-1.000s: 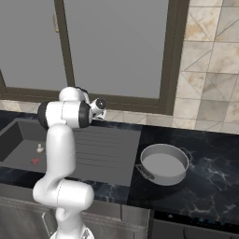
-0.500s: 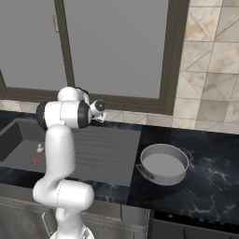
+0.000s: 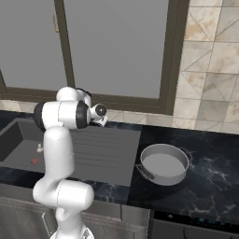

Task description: Dump the mushroom from the pot into the sink. Then turn on the water and wash the mushroom. Then turn off the water and put the mushroom back in the pot.

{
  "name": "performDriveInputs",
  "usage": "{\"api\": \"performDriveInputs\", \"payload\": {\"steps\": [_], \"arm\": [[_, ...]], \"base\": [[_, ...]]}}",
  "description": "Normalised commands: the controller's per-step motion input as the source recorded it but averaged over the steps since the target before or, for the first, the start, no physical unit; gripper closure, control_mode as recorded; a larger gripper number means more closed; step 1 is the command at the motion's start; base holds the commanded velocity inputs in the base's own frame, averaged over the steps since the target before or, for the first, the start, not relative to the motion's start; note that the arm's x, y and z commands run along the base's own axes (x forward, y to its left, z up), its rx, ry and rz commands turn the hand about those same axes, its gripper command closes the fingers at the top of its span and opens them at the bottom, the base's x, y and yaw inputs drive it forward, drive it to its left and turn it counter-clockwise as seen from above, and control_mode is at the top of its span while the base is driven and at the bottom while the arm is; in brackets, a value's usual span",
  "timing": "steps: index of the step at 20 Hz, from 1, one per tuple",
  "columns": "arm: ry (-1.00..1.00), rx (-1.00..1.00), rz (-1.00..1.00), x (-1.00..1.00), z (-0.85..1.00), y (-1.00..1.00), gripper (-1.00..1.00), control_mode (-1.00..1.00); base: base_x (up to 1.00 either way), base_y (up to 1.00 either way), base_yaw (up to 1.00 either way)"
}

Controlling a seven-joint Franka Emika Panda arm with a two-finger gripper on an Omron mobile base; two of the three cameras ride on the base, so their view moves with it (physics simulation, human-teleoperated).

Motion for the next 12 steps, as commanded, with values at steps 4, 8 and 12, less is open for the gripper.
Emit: {"api": "performDriveInputs", "payload": {"steps": [4,8,12], "arm": [[0.00,0.08,-0.06,-0.29,-0.17,-0.79,1.00,-1.00],[0.00,0.07,-0.05,-0.17,-0.10,-0.56,1.00,-1.00],[0.00,0.05,-0.03,-0.01,0.00,-0.23,-1.00,-1.00]], "base": [[0.00,0.00,0.00],[0.00,0.00,0.00],[0.00,0.00,0.00]]}}
